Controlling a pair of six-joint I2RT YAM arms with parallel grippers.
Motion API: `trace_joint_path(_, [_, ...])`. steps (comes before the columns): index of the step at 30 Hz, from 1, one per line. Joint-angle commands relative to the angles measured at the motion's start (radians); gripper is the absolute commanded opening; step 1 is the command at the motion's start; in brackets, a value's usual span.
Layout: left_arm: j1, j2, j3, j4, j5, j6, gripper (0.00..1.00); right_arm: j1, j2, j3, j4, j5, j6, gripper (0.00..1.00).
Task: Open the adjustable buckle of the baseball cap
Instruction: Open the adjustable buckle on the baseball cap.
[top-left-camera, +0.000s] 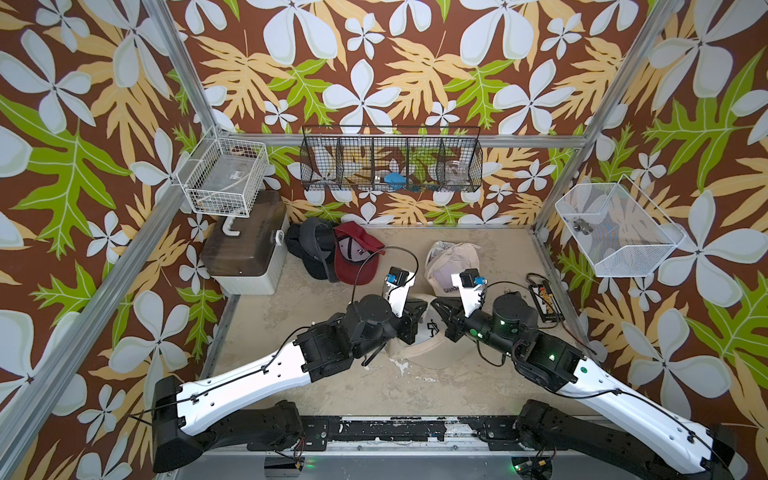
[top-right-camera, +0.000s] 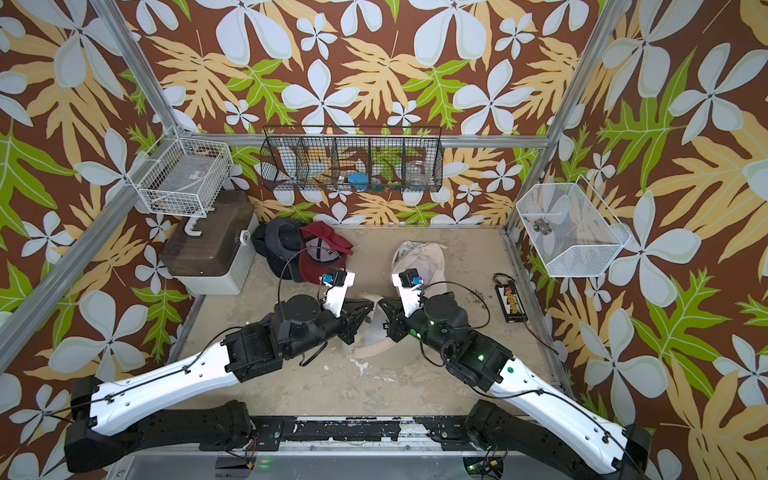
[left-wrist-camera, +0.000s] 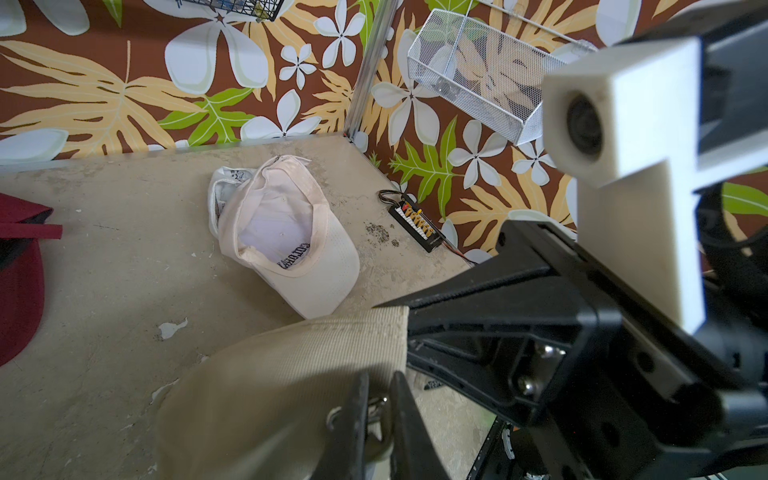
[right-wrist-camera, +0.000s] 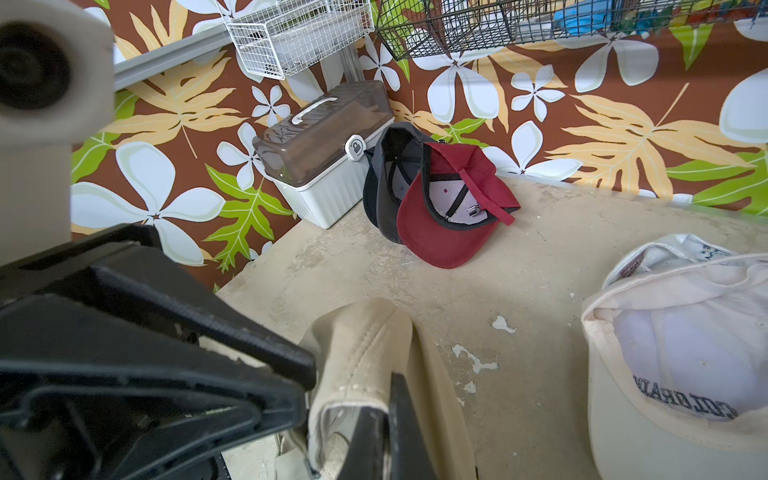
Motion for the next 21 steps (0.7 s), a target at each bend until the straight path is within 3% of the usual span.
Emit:
trace_joint_path(1, [-0.002, -0.009, -0.001, 0.035, -0.005, 0.006, 0.12, 0.001, 0.0, 0.004, 0.013, 0.028, 0.009, 0.0])
trace_joint_path(21, [-0.004, -0.04, -0.051, 0.034, -0.01, -0.003, 0.05, 0.001, 0.022, 0.063, -0.009, 0.046, 0.029, 0.0])
